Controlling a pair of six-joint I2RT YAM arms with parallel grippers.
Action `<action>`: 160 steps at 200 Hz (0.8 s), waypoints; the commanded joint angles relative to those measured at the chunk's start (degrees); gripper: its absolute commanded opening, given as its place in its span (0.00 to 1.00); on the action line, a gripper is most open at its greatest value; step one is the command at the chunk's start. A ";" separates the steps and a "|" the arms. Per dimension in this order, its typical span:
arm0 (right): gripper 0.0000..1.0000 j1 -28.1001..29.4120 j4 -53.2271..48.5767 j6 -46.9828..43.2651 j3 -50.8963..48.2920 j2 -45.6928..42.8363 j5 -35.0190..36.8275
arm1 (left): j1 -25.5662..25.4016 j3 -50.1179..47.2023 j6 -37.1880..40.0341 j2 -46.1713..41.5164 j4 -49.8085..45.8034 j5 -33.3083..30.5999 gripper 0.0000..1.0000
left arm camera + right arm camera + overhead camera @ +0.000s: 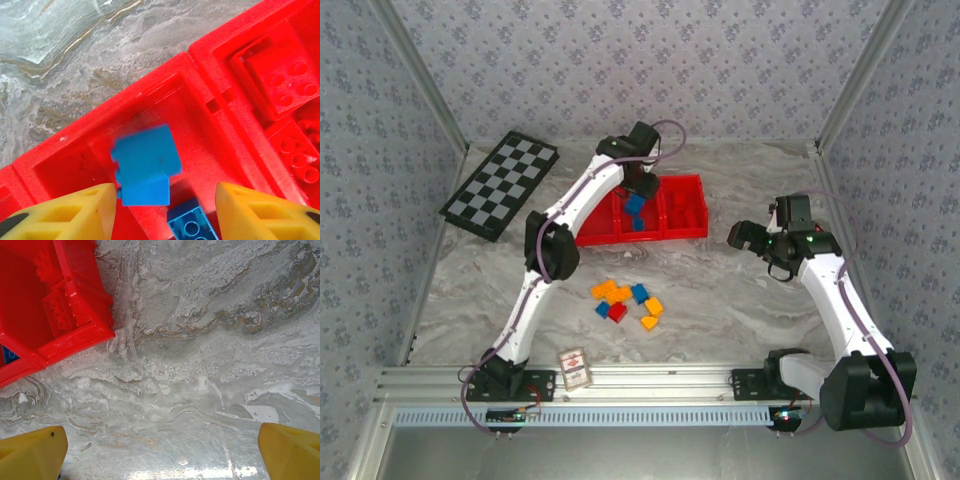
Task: Sort the legos into containers by color
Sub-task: Place the lego in the container.
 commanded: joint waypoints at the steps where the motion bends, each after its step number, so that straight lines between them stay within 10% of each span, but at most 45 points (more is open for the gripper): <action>1: 1.00 -0.30 -1.19 0.30 -0.13 -1.09 0.00 | 1.47 0.12 -0.45 0.57 3.03 3.21 0.57; 103: 1.00 -0.05 -0.66 1.63 -0.89 -1.17 1.62 | -0.02 -35.34 0.06 -24.91 18.32 5.99 0.97; 160: 1.00 0.40 1.59 2.89 -1.14 1.08 -0.22 | -6.55 -53.76 2.48 -37.37 18.47 5.38 1.00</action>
